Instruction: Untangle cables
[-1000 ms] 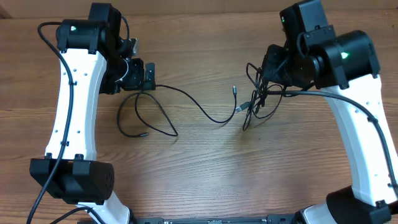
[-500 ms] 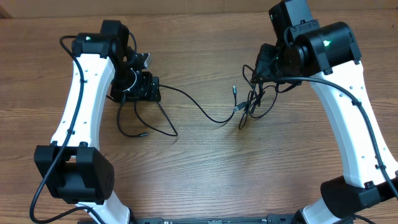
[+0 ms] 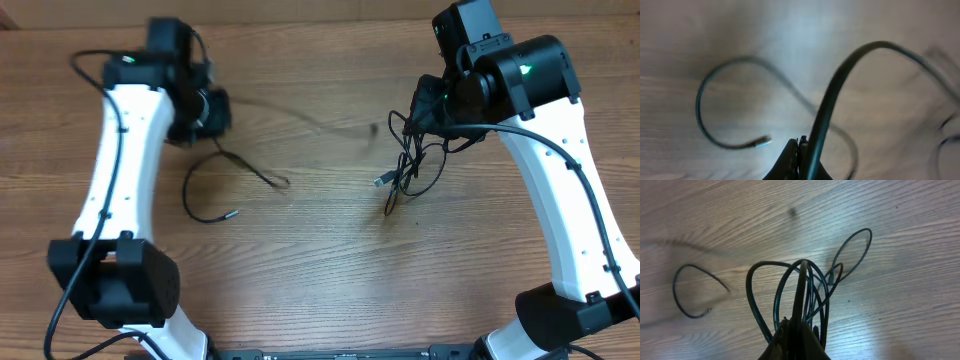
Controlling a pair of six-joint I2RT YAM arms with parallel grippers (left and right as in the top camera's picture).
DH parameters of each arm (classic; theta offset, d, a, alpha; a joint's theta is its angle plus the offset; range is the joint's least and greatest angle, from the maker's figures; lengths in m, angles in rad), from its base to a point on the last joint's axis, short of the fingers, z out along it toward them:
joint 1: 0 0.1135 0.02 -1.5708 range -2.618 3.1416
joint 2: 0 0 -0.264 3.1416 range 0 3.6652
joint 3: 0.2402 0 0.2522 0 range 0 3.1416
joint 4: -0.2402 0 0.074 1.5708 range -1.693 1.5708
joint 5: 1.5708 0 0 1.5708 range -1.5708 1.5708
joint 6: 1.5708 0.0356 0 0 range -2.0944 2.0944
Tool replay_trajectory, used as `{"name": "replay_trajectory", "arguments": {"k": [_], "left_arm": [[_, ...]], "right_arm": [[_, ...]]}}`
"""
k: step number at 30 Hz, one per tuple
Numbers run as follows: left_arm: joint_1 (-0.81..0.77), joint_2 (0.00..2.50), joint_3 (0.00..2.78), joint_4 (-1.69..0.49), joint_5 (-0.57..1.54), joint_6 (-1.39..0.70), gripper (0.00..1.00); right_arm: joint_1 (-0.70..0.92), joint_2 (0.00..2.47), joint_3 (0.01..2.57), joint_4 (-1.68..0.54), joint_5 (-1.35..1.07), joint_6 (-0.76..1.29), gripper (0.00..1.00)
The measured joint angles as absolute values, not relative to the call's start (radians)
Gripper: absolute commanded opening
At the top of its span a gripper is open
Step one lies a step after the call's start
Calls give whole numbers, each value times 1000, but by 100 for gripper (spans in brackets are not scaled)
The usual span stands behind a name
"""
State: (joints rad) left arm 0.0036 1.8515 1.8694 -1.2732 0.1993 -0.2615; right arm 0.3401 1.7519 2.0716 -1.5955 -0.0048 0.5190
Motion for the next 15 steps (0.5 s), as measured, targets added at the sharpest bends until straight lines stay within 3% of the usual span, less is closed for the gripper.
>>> {"name": "replay_trajectory", "arguments": {"k": [8,15], "left_arm": [[136,1851,2270,-1129,498,-426,4],[162,1833,2427,-1100,589,-545,4]], "right_arm": [[340,1752,2072,-1599,-4,519,4],[340,1752,2072,-1598,-5,508,4]]}}
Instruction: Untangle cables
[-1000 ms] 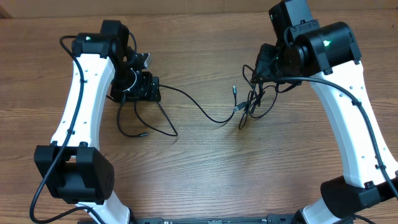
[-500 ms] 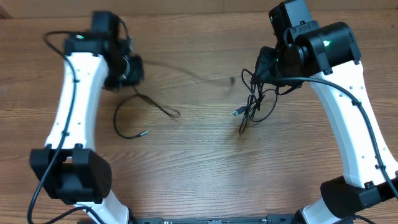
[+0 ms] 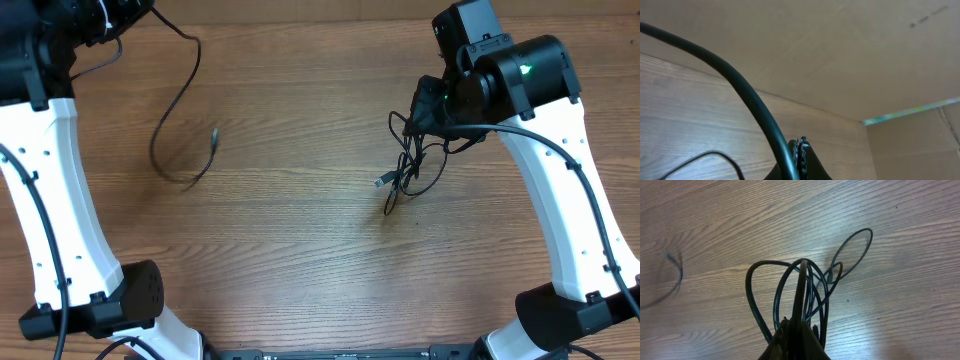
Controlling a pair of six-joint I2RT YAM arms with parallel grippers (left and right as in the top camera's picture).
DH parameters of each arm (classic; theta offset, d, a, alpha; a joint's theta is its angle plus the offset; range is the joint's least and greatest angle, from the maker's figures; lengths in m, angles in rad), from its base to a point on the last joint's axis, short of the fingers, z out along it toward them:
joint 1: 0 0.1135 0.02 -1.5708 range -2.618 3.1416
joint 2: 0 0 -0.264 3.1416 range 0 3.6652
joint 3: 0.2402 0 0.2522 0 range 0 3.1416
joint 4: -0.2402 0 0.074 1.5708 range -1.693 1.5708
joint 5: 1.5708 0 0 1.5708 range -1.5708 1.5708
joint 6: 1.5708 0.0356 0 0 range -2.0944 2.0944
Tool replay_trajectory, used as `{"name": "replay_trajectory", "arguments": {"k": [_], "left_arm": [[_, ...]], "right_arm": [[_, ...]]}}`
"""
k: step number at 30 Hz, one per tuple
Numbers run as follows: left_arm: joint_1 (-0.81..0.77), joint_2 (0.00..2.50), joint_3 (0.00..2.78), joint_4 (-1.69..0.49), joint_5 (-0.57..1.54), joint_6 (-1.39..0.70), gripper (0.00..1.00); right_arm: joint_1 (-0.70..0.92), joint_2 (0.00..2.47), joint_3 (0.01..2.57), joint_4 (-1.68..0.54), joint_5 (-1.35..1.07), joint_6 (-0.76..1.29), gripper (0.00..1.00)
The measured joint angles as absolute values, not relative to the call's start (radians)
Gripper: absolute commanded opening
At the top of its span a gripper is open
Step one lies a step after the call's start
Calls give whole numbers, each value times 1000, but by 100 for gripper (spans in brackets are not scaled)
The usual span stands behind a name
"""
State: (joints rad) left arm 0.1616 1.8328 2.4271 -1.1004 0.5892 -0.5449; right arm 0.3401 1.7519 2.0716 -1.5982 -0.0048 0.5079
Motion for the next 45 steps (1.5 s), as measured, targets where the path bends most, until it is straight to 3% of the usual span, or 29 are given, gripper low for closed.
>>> {"name": "replay_trajectory", "arguments": {"k": [3,11,14,18,21,29,35,45], "left_arm": [[145,1831,2415,-1182,536,-511,4],[37,1866,2196,-1237,157,-429,5],[21,1911,2137,-1231,74,-414,10],[20,1967,2116,-1234,16,-401,51],[22,1982,2115,-1244,-1,-398,99],[22,1982,2130,-1289,-13,-382,100],[22,1977,2299,-1390,6,-379,100],[22,1839,2446,-1466,303,-306,100]], "right_arm": [[340,1752,2072,-1597,-5,505,4],[340,1752,2072,-1595,-10,500,4],[340,1752,2072,-1597,-12,500,4],[340,1752,2072,-1599,-12,501,4],[340,1752,2072,-1598,-18,501,4],[340,1752,2072,-1583,-48,500,4],[340,1752,2072,-1581,-68,500,4],[340,1752,2072,-1580,-94,500,4]]}}
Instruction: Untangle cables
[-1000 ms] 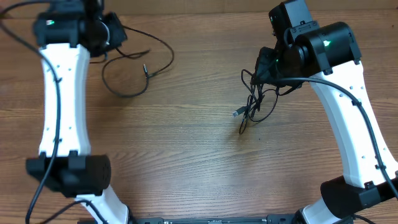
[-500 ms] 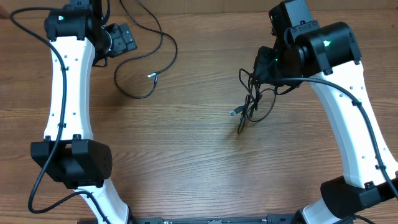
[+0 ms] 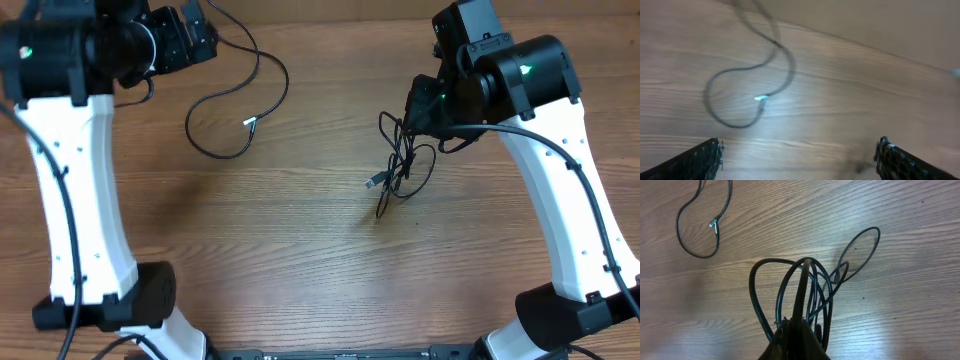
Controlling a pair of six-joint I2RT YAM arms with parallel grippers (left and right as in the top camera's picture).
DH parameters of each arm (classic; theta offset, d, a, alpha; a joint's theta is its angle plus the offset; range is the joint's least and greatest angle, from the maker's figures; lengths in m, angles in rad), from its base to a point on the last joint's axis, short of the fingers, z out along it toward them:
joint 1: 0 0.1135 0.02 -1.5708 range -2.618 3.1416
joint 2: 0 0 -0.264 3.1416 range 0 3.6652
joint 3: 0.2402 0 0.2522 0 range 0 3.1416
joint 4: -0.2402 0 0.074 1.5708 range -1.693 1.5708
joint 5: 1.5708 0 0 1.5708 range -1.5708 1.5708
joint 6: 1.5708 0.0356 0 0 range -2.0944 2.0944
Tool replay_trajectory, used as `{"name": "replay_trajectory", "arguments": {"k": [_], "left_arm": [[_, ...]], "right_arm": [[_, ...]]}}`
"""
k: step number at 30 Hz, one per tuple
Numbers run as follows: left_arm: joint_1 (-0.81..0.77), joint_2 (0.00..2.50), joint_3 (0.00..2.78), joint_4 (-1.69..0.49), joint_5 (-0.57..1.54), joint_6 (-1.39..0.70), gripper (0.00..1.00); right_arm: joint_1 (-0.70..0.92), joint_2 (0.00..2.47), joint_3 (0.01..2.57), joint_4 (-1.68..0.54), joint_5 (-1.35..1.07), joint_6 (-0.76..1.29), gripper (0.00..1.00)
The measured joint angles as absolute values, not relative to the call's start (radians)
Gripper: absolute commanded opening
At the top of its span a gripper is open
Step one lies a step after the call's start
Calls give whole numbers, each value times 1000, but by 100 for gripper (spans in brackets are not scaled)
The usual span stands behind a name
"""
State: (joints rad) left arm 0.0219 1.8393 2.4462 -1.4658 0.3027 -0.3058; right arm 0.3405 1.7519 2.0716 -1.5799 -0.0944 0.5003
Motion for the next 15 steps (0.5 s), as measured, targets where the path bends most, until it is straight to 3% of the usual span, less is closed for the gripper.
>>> {"name": "replay_trajectory", "arguments": {"k": [15], "left_arm": [[-33,1787,2449,-1687,596,-146,100]], "right_arm": [[344,1752,2072,-1535,-246,498,4]]}}
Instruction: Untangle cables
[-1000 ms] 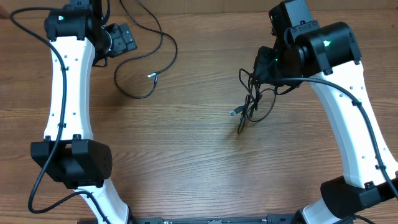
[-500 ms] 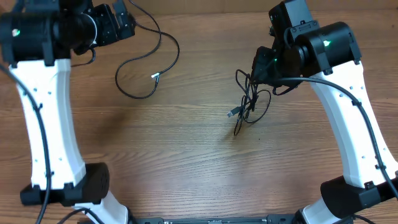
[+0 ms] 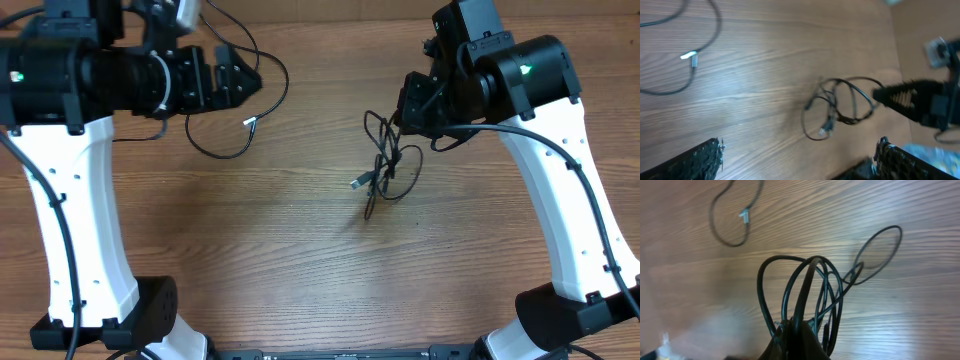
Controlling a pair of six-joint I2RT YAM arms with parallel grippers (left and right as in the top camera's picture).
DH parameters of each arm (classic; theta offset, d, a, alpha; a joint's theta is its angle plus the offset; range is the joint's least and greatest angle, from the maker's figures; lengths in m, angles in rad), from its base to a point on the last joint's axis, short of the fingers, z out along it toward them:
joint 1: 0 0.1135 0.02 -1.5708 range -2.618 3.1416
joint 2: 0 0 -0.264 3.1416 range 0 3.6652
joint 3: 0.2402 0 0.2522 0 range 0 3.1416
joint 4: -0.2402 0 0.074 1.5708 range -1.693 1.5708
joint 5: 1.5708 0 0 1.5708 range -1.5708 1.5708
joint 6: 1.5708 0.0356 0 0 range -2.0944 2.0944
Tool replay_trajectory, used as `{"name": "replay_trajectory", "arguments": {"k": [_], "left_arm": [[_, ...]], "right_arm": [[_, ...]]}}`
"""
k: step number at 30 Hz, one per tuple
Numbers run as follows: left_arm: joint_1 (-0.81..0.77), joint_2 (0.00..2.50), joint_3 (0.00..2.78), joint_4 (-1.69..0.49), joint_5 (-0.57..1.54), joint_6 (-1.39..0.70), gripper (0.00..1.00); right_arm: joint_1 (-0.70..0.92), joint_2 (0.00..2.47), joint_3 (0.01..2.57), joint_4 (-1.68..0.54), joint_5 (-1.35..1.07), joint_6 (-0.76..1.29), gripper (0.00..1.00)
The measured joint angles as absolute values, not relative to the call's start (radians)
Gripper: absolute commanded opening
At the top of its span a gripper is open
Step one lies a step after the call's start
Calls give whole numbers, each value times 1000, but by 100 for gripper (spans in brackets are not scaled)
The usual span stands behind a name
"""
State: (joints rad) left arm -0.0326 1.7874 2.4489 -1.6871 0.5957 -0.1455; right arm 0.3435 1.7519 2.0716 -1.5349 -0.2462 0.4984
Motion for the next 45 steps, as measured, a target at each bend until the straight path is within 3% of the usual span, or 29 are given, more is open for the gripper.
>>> {"name": "replay_trajectory", "arguments": {"k": [5,12,18,27,42,45], "left_arm": [[-139,1787,2449,-1687,597,-105,100],[-260,1787,2449,-1687,380,-162,100],[-261,1788,2449,-1687,268,-269,86],[-307,1824,2406,-1687,288,-186,84],[-308,1917,2334,-1672,367,-568,90],[-308,1917,2334,-1664,374,-680,79]], "right_arm": [[377,1752,2072,-1505,-342,471,4],[429,1752,2072,-1487,-398,434,4],[432,1752,2072,-1483,-414,405,4],[432,1752,2072,-1475,-415,392,4],[433,1752,2072,-1474,-415,392,4],[432,1752,2072,-1474,-415,392,4]]}}
